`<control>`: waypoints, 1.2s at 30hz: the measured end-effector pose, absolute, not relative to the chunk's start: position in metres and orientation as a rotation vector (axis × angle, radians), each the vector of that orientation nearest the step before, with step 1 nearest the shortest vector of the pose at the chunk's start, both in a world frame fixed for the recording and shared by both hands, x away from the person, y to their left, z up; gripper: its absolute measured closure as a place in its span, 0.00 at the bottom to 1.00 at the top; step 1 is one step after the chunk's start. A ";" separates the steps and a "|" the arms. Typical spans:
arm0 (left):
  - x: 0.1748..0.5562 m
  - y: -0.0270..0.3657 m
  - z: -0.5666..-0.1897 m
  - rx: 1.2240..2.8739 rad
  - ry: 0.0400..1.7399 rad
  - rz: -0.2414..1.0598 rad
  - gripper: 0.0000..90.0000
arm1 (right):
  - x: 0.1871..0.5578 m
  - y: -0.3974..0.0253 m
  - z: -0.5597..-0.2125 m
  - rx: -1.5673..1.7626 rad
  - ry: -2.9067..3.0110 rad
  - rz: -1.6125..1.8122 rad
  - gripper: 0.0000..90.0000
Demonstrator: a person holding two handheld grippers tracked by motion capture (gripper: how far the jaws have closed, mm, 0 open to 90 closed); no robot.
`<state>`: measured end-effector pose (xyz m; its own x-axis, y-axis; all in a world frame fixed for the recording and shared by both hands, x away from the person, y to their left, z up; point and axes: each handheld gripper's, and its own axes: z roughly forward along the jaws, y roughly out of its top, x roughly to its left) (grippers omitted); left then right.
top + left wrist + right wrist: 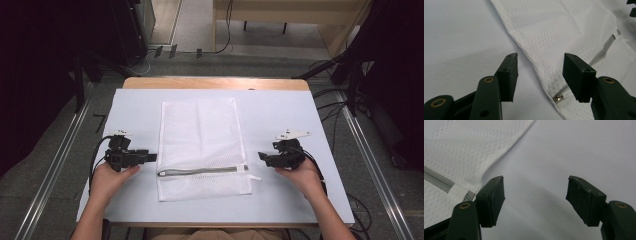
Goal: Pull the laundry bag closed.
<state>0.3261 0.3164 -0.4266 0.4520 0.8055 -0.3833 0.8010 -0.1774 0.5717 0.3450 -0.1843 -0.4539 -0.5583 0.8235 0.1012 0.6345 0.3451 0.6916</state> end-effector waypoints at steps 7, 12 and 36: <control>0.326 0.317 -0.425 1.950 1.338 0.026 0.45 | 0.347 -0.187 -0.453 1.366 2.335 1.029 0.43; 0.328 0.317 -0.425 1.936 1.347 0.052 0.41 | 0.347 -0.190 -0.450 1.369 2.312 1.054 0.47; 0.337 0.306 -0.427 1.996 1.320 0.068 0.41 | 0.339 -0.191 -0.451 1.276 2.366 1.017 0.47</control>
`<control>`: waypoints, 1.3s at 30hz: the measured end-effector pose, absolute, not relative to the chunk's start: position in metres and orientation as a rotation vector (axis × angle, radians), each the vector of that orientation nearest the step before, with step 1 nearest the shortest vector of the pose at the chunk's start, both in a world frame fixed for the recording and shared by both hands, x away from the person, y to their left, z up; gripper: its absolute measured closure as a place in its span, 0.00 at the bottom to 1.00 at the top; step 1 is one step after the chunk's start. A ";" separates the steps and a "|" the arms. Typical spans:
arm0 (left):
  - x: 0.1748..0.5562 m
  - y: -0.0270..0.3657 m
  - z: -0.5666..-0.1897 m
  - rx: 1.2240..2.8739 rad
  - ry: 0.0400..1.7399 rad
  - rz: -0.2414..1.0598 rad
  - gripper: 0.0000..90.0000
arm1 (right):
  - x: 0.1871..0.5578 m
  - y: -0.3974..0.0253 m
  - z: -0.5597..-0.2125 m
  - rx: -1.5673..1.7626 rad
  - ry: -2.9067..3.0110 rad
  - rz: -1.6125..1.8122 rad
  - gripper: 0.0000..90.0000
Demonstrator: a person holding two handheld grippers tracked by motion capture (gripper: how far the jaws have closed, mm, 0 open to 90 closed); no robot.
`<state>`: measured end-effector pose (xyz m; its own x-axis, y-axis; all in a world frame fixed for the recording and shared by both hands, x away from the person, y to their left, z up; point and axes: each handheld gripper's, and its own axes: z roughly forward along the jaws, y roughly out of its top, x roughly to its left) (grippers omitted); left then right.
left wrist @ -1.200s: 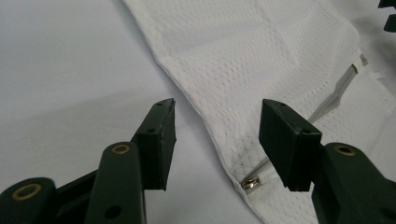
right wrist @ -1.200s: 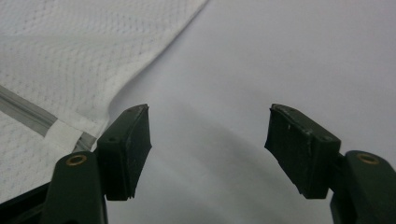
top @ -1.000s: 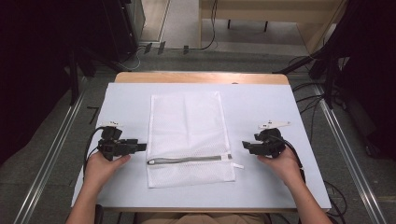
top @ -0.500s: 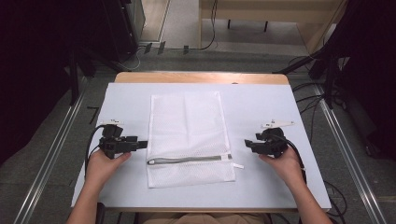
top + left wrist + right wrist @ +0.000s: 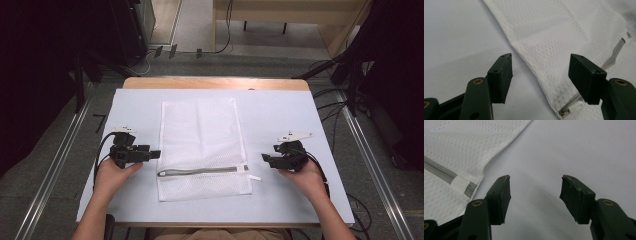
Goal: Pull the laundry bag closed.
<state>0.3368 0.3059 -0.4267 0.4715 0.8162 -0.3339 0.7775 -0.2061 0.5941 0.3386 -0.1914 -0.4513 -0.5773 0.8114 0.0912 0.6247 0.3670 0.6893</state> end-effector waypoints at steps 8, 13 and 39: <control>0.337 0.306 -0.427 1.991 1.324 0.069 0.41 | 0.333 -0.185 -0.446 1.253 2.379 1.051 0.51; 0.337 0.306 -0.427 1.992 1.323 0.066 0.41 | 0.327 -0.178 -0.442 1.222 2.410 1.070 0.52; 0.330 0.313 -0.426 1.983 1.335 0.080 0.41 | 0.314 -0.137 -0.432 1.073 2.516 1.110 0.55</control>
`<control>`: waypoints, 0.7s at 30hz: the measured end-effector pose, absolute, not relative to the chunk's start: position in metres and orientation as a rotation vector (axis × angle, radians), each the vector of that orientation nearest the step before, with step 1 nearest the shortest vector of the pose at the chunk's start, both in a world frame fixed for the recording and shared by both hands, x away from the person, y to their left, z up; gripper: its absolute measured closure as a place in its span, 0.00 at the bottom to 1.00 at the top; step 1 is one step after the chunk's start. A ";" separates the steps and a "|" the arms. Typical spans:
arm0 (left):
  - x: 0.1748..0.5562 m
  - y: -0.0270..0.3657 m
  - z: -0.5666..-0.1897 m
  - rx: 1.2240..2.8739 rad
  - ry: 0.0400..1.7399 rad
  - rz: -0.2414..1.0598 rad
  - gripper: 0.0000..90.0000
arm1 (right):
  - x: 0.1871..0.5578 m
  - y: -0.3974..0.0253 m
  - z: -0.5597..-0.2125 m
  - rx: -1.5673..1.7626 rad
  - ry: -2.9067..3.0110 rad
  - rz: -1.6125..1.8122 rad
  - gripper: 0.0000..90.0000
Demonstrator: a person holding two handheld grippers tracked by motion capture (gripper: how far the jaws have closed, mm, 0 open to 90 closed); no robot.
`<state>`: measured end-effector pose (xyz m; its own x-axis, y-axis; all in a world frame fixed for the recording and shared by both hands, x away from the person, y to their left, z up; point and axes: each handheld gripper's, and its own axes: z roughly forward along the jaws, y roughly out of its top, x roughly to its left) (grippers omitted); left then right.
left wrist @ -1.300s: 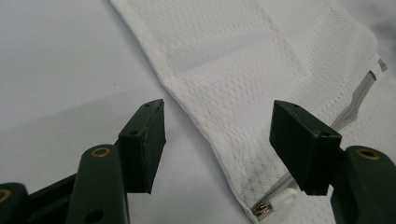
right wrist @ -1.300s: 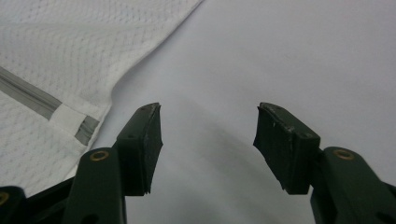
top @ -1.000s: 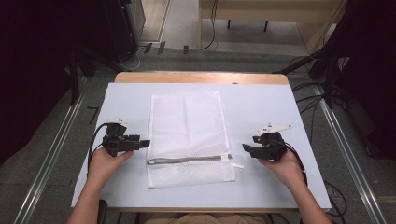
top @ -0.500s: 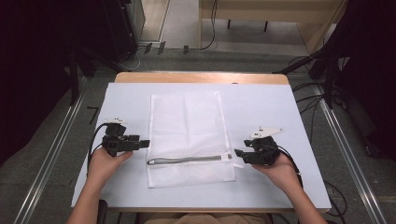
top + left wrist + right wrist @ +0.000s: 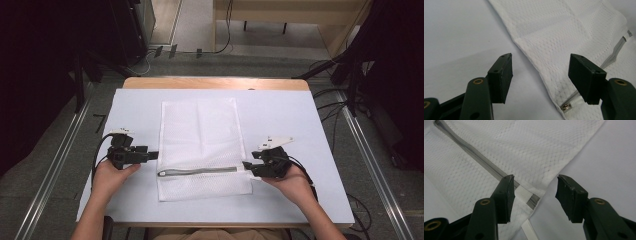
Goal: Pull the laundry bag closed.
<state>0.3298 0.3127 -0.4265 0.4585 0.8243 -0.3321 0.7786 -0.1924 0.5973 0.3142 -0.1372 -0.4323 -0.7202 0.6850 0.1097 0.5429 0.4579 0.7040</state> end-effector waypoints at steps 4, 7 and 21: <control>0.326 0.316 -0.426 1.977 1.343 0.085 0.41 | 0.315 -0.130 -0.432 1.054 2.531 1.108 0.56; 0.323 0.319 -0.426 1.973 1.351 0.091 0.41 | 0.316 -0.125 -0.432 1.039 2.545 1.115 0.56; 0.312 0.322 -0.428 1.977 1.360 0.102 0.41 | 0.317 -0.102 -0.430 0.979 2.592 1.140 0.59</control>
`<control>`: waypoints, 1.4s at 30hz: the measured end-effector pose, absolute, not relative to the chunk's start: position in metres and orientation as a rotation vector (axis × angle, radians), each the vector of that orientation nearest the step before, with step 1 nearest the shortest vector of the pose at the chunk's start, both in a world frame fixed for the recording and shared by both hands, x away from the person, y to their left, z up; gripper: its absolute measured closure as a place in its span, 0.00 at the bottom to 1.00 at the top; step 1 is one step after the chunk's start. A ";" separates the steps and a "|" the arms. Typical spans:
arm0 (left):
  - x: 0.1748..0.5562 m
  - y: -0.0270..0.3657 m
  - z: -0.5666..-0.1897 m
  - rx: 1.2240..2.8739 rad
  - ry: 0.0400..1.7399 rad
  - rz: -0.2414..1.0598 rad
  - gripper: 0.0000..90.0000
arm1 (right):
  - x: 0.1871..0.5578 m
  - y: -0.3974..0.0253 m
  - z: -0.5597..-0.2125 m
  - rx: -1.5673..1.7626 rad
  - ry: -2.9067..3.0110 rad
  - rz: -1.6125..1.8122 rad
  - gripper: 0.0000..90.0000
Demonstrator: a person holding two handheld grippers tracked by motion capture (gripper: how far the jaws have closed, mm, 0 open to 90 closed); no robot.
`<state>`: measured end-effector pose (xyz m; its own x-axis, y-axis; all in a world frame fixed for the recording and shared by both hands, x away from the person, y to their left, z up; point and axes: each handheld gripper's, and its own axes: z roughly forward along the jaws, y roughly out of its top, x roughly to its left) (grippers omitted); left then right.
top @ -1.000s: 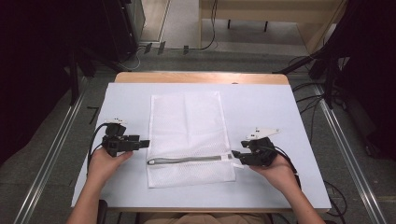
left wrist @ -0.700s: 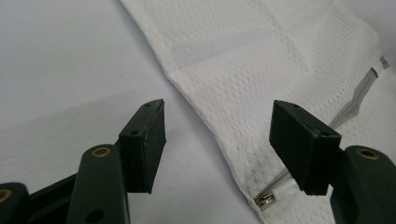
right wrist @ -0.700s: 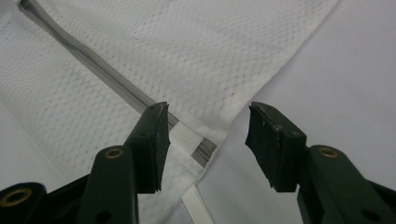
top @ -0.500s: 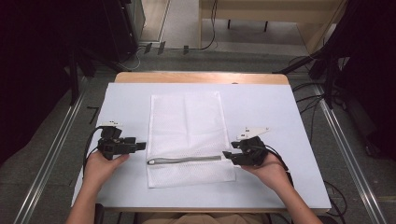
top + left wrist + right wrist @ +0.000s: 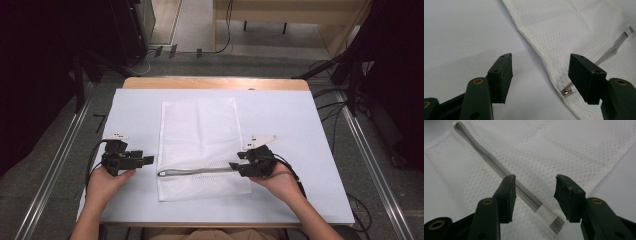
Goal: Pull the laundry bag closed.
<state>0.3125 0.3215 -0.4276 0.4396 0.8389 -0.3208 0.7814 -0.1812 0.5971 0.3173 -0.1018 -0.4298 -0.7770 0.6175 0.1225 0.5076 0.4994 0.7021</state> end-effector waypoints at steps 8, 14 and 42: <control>0.309 0.321 -0.427 1.976 1.353 0.114 0.41 | 0.322 -0.093 -0.421 0.978 2.594 1.181 0.61; 0.309 0.321 -0.426 1.975 1.353 0.114 0.41 | 0.324 -0.077 -0.415 0.934 2.612 1.174 0.63; 0.314 0.323 -0.426 1.973 1.364 0.146 0.41 | 0.324 -0.008 -0.412 0.815 2.713 1.207 0.69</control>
<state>0.3138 0.3234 -0.4256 0.4331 0.8515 -0.2955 0.7698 -0.1788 0.6128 0.3238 -0.0081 -0.4115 -0.8582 0.4903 0.1520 0.4411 0.5531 0.7067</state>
